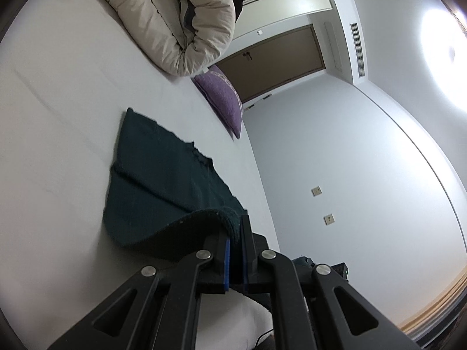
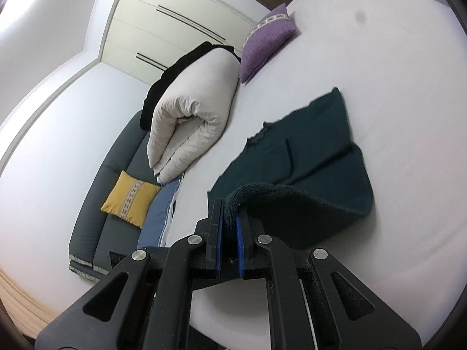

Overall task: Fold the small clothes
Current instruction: 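Lift the hem with both tools and carry it toward the collar, then lower the hem onto the collar and open both tools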

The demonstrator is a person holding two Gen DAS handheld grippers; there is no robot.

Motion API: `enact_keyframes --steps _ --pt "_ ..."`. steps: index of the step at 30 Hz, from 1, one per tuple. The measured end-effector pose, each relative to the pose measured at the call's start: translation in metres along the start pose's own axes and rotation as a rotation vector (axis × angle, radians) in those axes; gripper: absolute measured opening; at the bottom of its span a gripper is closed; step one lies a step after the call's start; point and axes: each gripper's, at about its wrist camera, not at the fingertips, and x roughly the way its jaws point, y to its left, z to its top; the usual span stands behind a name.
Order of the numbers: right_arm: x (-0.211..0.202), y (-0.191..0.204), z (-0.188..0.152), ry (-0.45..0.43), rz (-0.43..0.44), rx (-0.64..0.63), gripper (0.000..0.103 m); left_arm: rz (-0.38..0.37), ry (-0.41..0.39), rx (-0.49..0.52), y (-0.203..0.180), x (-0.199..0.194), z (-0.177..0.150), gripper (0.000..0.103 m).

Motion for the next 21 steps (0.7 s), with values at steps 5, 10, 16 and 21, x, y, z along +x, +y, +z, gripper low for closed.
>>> enact_keyframes --steps 5,10,16,21 --pt "0.026 -0.006 0.028 -0.021 -0.011 -0.003 0.007 0.009 -0.022 -0.012 0.007 0.022 0.024 0.006" --pt "0.052 -0.017 0.058 -0.049 -0.026 0.003 0.007 0.022 -0.05 -0.035 0.018 0.047 0.052 0.006" --pt "0.086 -0.037 0.097 -0.077 -0.061 0.016 0.007 0.072 -0.057 -0.014 0.026 0.081 0.079 0.006" --pt "0.125 -0.061 0.127 -0.073 -0.103 0.042 0.006 0.12 -0.064 -0.012 0.039 0.111 0.101 0.006"
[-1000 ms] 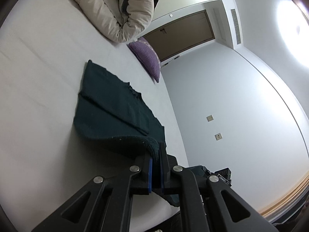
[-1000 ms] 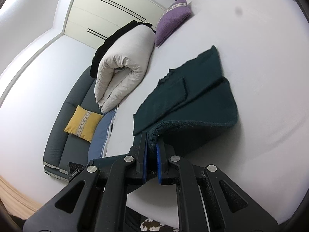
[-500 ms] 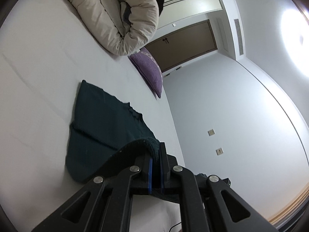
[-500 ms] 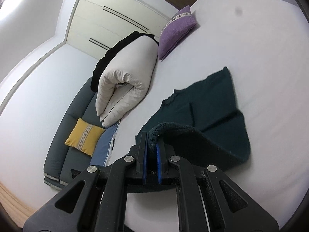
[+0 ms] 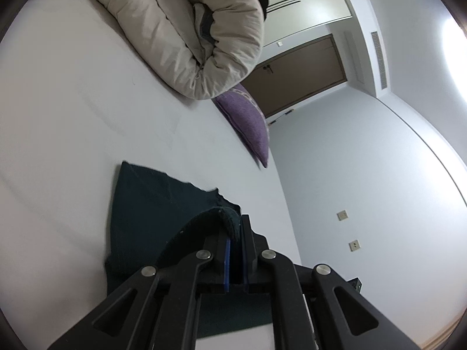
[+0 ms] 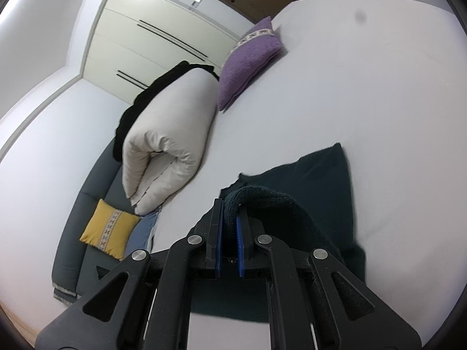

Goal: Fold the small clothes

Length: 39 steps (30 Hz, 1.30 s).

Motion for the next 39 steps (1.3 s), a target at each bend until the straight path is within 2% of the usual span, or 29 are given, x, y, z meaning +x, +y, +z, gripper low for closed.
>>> enact_keyframes --steps 10,15,16,17,18,19,20,21,22,25,30,35,36,39 --pt "0.094 -0.046 0.045 0.023 -0.075 0.058 0.007 0.095 0.007 -0.007 0.033 0.064 0.03 0.006" --pt "0.139 -0.079 0.064 0.036 -0.141 0.117 0.007 0.188 0.022 0.005 0.052 0.099 0.041 0.007" --pt "0.139 -0.079 0.064 0.036 -0.141 0.117 0.01 0.204 0.032 0.003 0.056 0.108 0.043 0.007" --pt "0.152 -0.093 0.07 0.02 -0.189 0.135 0.011 0.21 0.037 0.009 0.057 0.112 0.042 0.008" --pt "0.156 -0.098 0.071 0.011 -0.212 0.14 0.015 0.223 0.044 0.022 0.058 0.119 0.042 0.016" --pt "0.159 -0.105 0.074 -0.006 -0.229 0.153 0.025 0.241 0.046 0.035 0.058 0.124 0.042 0.035" --pt "0.161 -0.109 0.076 -0.016 -0.227 0.16 0.037 0.249 0.044 0.039 0.058 0.126 0.041 0.047" --pt "0.161 -0.113 0.077 -0.026 -0.232 0.165 0.043 0.241 0.033 0.043 0.058 0.126 0.04 0.06" --pt "0.161 -0.115 0.078 -0.035 -0.238 0.161 0.048 0.233 0.027 0.049 0.057 0.125 0.04 0.061" --pt "0.161 -0.112 0.077 -0.029 -0.261 0.113 0.048 0.228 0.024 0.047 0.055 0.123 0.038 0.067" --pt "0.148 -0.094 0.065 -0.037 -0.318 0.034 0.048 0.223 0.013 0.08 0.045 0.105 0.031 0.068" --pt "0.135 -0.064 0.041 -0.009 -0.328 -0.087 0.048 0.263 0.032 0.204 0.026 0.08 -0.002 0.068" --pt "0.134 -0.044 0.017 0.024 -0.295 -0.178 0.048 0.272 0.037 0.238 0.021 0.076 -0.012 0.068" --pt "0.142 -0.012 -0.015 0.096 -0.21 -0.269 0.048 0.286 0.075 0.341 0.005 0.074 -0.042 0.068"
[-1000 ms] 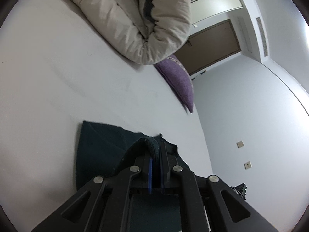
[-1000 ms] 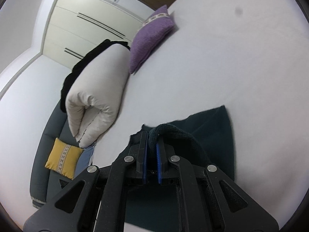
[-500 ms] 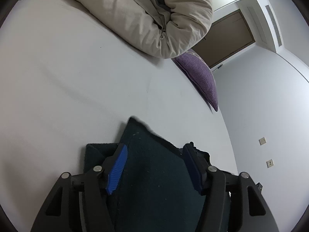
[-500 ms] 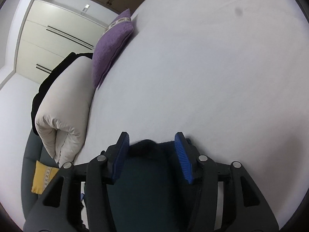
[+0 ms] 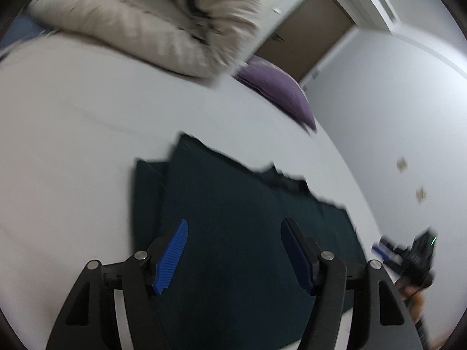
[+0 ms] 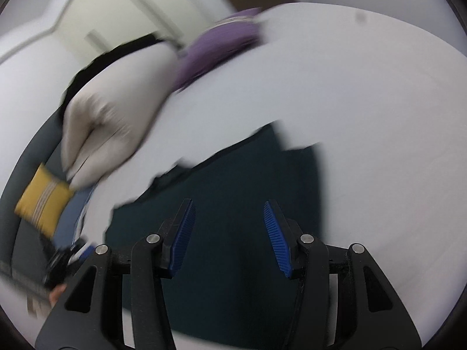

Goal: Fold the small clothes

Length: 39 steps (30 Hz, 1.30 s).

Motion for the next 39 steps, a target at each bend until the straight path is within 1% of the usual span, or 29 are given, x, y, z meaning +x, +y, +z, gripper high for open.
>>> enact_keyframes --steps 1,3,4,5,7,9,11,13,15,16,17,18,20,21,24,27,29,30,31,32,34,36,37,38,39 --pt "0.004 0.013 -0.009 0.025 0.037 -0.027 0.048 0.006 0.004 0.028 -0.006 0.0 -0.005 0.068" --pt "0.015 0.037 -0.03 0.091 0.142 -0.05 0.048 0.016 0.016 0.076 -0.02 0.001 -0.021 0.068" --pt "0.015 0.037 -0.03 0.091 0.142 -0.05 0.048 0.006 0.026 0.091 -0.027 0.001 -0.03 0.068" --pt "0.03 0.063 -0.053 0.145 0.215 -0.073 0.048 -0.003 0.031 0.105 -0.033 0.001 -0.037 0.068" --pt "0.047 0.08 -0.071 0.176 0.247 -0.082 0.048 0.002 0.027 0.13 -0.046 0.0 -0.051 0.068" --pt "0.069 0.082 -0.083 0.194 0.293 0.006 0.048 -0.009 0.027 0.129 -0.052 0.003 -0.06 0.068" --pt "0.09 0.078 -0.098 0.229 0.33 0.082 0.048 0.002 0.032 0.13 -0.056 0.009 -0.068 0.068" --pt "0.103 0.079 -0.111 0.24 0.312 0.101 0.048 0.031 0.046 0.158 -0.063 0.018 -0.076 0.068" --pt "0.114 0.08 -0.119 0.233 0.285 0.089 0.044 0.093 0.059 0.224 -0.067 0.027 -0.082 0.068" --pt "0.114 0.08 -0.119 0.233 0.285 0.089 0.038 0.106 0.063 0.232 -0.065 0.029 -0.085 0.066" --pt "0.117 0.08 -0.123 0.232 0.281 0.096 0.033 0.091 0.062 0.219 -0.061 0.027 -0.085 0.066" --pt "0.118 0.074 -0.125 0.235 0.284 0.121 0.033 0.07 0.06 0.2 -0.055 0.023 -0.083 0.066" --pt "0.097 0.042 -0.121 0.182 0.258 0.158 0.033 0.076 0.065 0.201 -0.047 0.02 -0.082 0.065" --pt "0.088 0.028 -0.119 0.16 0.251 0.184 0.033 0.086 0.067 0.213 -0.044 0.016 -0.083 0.062" --pt "0.069 -0.002 -0.11 0.098 0.218 0.239 0.033 0.118 0.071 0.241 -0.036 0.006 -0.089 0.061" --pt "0.042 -0.039 -0.106 0.032 0.171 0.3 0.033 0.131 0.07 0.218 -0.021 0.001 -0.088 0.061" --pt "0.037 -0.047 -0.105 0.019 0.167 0.313 0.033 0.126 0.069 0.188 -0.01 -0.006 -0.088 0.061" --pt "0.028 -0.058 -0.104 -0.005 0.162 0.334 0.033 0.131 0.066 0.176 -0.005 -0.01 -0.089 0.061" --pt "0.01 -0.073 -0.101 -0.036 0.141 0.346 0.033 0.136 0.065 0.171 -0.003 -0.013 -0.089 0.061" --pt "0.002 -0.08 -0.101 -0.057 0.123 0.359 0.033 0.14 0.064 0.168 0.0 -0.017 -0.09 0.061" --pt "-0.008 -0.087 -0.101 -0.079 0.119 0.39 0.033 0.151 0.06 0.161 0.003 -0.025 -0.093 0.061" --pt "-0.014 -0.087 -0.102 -0.093 0.111 0.402 0.035 0.179 0.047 0.156 0.004 -0.035 -0.096 0.061" --pt "-0.024 -0.079 -0.101 -0.106 0.091 0.384 0.037 0.187 0.037 0.151 0.002 -0.041 -0.097 0.061" --pt "-0.026 -0.069 -0.099 -0.111 0.098 0.361 0.037 0.191 0.027 0.147 0.0 -0.046 -0.097 0.062" --pt "-0.027 -0.061 -0.095 -0.112 0.114 0.346 0.037 0.199 0.009 0.152 -0.004 -0.051 -0.095 0.066"
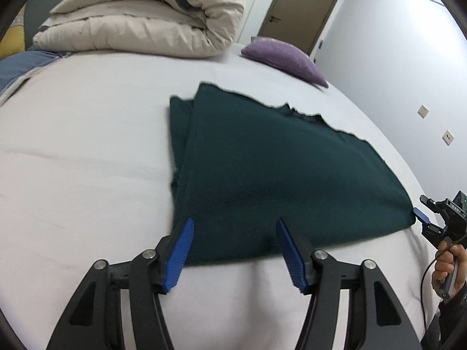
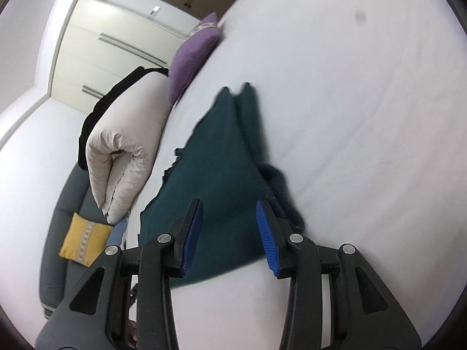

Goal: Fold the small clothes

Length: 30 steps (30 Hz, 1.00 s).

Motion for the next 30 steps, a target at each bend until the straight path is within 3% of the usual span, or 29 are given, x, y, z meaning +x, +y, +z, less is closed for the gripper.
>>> enact_keyframes --steps 3,6,10,14,16,18,20,24,25,27,30 --pt "0.021 0.034 0.004 0.032 0.038 -0.05 0.038 0.02 -0.041 0.033 -0.011 -0.005 0.016 0.075" --pt "0.056 0.064 0.012 0.072 0.058 -0.106 0.039 0.031 -0.06 0.068 -0.023 0.007 0.046 0.075" --pt "0.114 0.088 0.021 0.149 0.034 -0.155 0.041 0.102 -0.05 0.114 -0.033 0.045 0.085 0.075" --pt "0.154 0.069 0.038 0.182 -0.022 -0.11 0.041 0.158 -0.034 0.13 -0.033 0.08 0.112 0.075" --pt "0.162 0.053 0.049 0.156 -0.014 -0.06 0.04 0.184 0.017 0.133 -0.027 0.1 0.115 0.075" --pt "0.155 0.038 0.062 0.118 0.022 -0.02 0.04 0.21 0.053 0.122 -0.016 0.113 0.11 0.075" --pt "0.146 0.03 0.071 0.088 0.041 -0.023 0.04 0.162 0.058 0.078 0.001 0.116 0.102 0.076" --pt "0.132 0.015 0.083 0.033 0.006 -0.024 0.041 0.164 0.042 0.089 0.004 0.11 0.093 0.077" --pt "0.12 -0.001 0.09 -0.006 -0.025 0.019 0.041 0.169 0.043 0.098 0.003 0.11 0.092 0.078" --pt "0.11 -0.015 0.093 -0.037 0.004 0.078 0.041 0.168 0.044 0.099 0.004 0.109 0.09 0.079" --pt "0.089 -0.019 0.095 -0.081 -0.074 0.071 0.041 0.161 0.048 0.084 0.007 0.106 0.087 0.079"
